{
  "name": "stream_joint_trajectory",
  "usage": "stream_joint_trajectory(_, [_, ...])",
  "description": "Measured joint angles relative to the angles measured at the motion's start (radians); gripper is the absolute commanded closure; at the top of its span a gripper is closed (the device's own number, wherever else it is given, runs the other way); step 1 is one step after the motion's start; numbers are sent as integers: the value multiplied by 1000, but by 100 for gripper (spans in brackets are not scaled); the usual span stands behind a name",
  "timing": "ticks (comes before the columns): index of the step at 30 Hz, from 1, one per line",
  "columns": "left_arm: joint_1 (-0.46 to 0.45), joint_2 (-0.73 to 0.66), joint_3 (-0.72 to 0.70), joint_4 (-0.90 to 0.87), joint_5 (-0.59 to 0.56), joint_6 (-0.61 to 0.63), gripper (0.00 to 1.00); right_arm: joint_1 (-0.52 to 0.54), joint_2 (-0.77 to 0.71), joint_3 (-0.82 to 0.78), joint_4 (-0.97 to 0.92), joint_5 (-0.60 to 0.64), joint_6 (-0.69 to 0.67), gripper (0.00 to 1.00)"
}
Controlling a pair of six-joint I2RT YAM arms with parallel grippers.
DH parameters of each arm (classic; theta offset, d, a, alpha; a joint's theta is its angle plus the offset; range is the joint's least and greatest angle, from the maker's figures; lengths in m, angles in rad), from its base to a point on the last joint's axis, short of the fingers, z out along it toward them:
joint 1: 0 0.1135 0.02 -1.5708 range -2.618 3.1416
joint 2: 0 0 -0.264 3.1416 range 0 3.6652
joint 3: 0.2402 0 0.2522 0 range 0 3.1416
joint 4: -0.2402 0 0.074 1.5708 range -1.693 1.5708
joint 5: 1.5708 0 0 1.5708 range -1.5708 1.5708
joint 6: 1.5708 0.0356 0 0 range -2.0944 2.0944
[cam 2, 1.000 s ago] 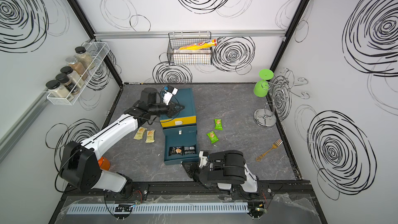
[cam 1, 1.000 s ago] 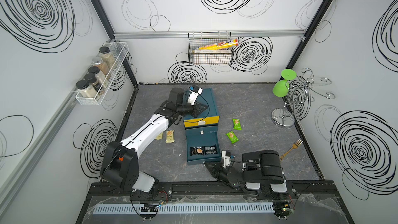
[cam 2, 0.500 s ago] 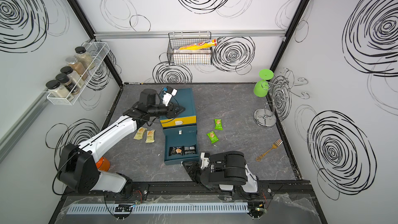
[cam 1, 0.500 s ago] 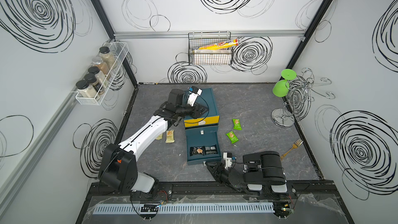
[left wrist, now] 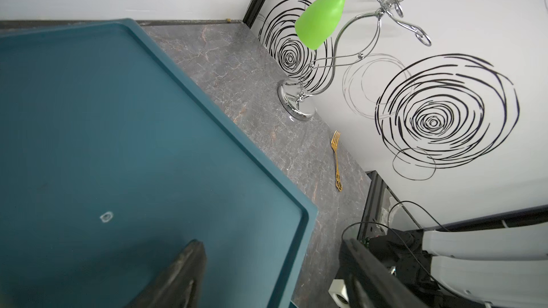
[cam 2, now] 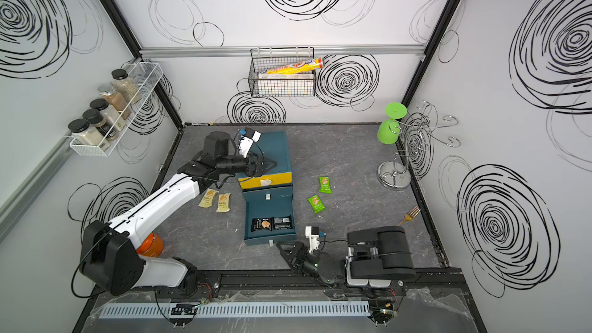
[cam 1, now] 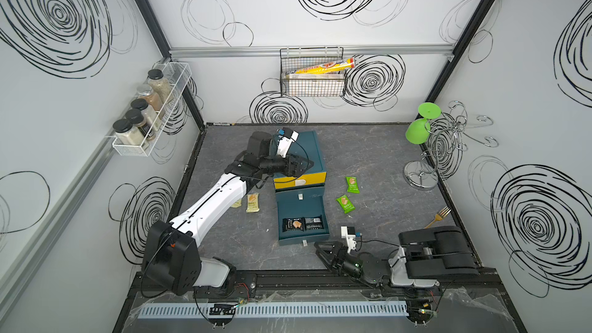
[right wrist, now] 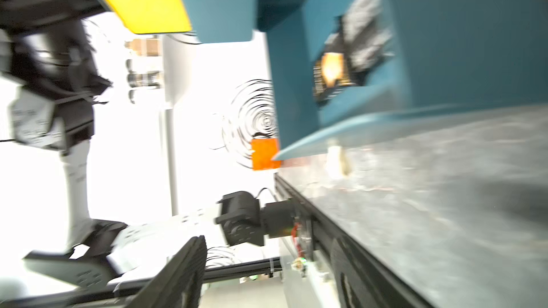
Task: Take the cookies out of the drawer
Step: Pick up the cookie from the drawer.
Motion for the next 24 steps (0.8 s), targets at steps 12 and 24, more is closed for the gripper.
stream_joint_trajectory(12, [9, -33, 158, -127, -35, -36, 11, -11, -1043, 418, -1227, 105, -563, 27])
stream_joint_trajectory(24, [13, -3, 242, -196, -108, 13, 11, -185, -691, 975, -2112, -24, -1175, 13])
